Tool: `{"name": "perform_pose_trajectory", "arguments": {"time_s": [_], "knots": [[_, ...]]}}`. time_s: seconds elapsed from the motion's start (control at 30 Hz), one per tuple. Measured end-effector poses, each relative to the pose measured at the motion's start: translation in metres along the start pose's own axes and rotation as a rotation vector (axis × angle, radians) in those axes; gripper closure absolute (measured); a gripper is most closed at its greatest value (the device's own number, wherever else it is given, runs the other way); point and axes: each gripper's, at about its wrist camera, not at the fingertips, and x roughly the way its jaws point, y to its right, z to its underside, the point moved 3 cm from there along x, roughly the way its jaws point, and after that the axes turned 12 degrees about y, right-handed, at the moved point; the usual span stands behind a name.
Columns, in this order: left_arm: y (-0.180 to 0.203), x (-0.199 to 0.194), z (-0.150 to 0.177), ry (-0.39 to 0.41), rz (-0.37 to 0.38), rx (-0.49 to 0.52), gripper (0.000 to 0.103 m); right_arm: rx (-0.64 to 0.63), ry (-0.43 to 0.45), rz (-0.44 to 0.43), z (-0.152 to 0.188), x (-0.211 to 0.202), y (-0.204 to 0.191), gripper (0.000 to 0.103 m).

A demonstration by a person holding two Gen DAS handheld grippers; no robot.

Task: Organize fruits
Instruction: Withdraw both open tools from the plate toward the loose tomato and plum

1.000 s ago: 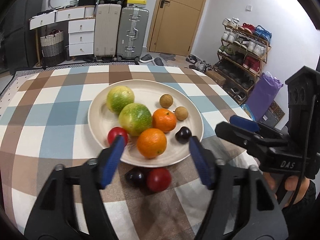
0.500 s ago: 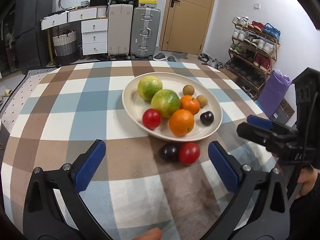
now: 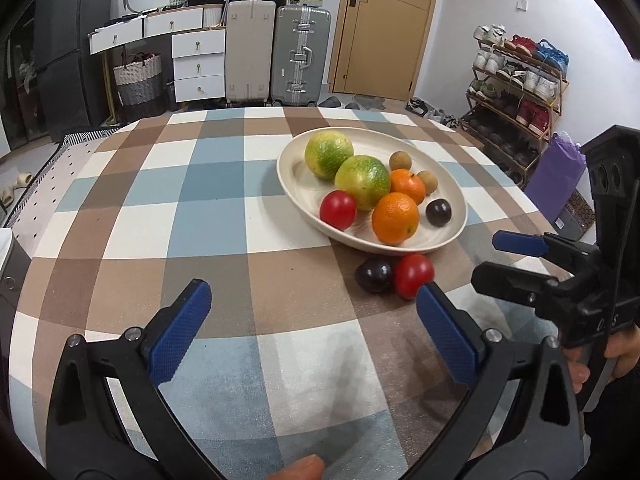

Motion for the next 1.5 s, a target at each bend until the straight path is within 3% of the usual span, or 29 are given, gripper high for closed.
{"name": "perform_pose_trajectory", "arguments": {"time_s": [0.4,0.5,0.8,0.97,1.27,1.5], "knots": [[-0.018,0.007,0.000,-0.011,-0.025,-0.075,0.001,-0.088,-0.077,-0.005,0.008,0.026,-0.023,0.006],[-0.024,0.006,-0.001,0.001,-0.039,-0.094,0.001,-0.109,-0.080,-0.004,0.007,0.029,-0.026,0.015],[-0.032,0.008,-0.001,-0.005,-0.054,-0.131,0.001,-0.152,-0.100,-0.026,0.011,0.037,-0.037,0.025],[-0.030,0.008,-0.001,-0.004,-0.053,-0.124,0.001,-0.146,-0.095,-0.040,0.009,0.037,-0.038,0.028],[-0.028,0.009,0.000,-0.005,-0.051,-0.124,0.001,-0.157,-0.109,-0.061,0.010,0.043,-0.045,0.044],[-0.025,0.010,0.001,-0.008,-0.047,-0.113,0.001,-0.130,-0.102,-0.083,0.008,0.044,-0.043,0.049]]}}
